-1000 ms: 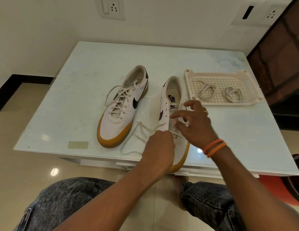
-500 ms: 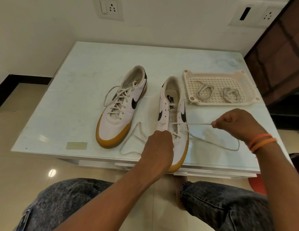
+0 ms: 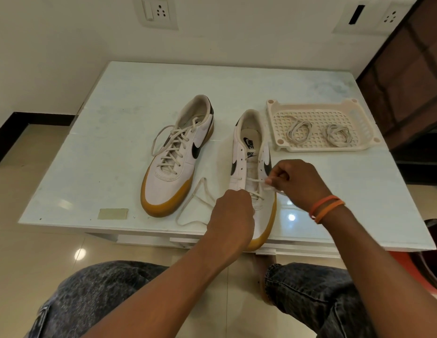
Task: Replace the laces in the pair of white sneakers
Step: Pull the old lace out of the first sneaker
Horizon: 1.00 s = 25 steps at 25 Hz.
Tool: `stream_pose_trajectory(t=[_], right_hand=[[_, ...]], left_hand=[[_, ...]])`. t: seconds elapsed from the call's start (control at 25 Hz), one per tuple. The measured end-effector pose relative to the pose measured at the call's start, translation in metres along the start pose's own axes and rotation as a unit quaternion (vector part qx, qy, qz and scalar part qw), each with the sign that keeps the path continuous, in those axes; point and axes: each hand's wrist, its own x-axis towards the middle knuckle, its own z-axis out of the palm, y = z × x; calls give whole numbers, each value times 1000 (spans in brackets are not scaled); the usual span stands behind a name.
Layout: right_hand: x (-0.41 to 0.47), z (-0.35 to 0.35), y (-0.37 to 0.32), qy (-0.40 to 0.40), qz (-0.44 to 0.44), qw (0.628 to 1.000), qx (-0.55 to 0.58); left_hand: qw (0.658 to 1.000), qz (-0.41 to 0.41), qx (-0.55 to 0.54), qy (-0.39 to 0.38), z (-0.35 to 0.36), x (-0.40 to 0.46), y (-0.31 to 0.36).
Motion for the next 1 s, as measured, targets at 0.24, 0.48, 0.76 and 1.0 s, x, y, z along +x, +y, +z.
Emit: stream_pose_trajectory(t=[0.24, 0.48, 0.76, 1.0], right_hand=[[-3, -44, 27, 34, 37, 999, -12], [-2, -45, 60, 104, 139, 984, -50], [-12, 20, -21, 39, -35, 997, -60], [-15, 34, -31, 25, -9, 996, -85]], left_hand=[[1000, 14, -9, 5, -1, -2, -2], [998, 28, -56, -9, -41, 16, -27], [974, 215, -29, 69, -66, 35, -45], [971, 232, 49, 25, -62, 38, -50]])
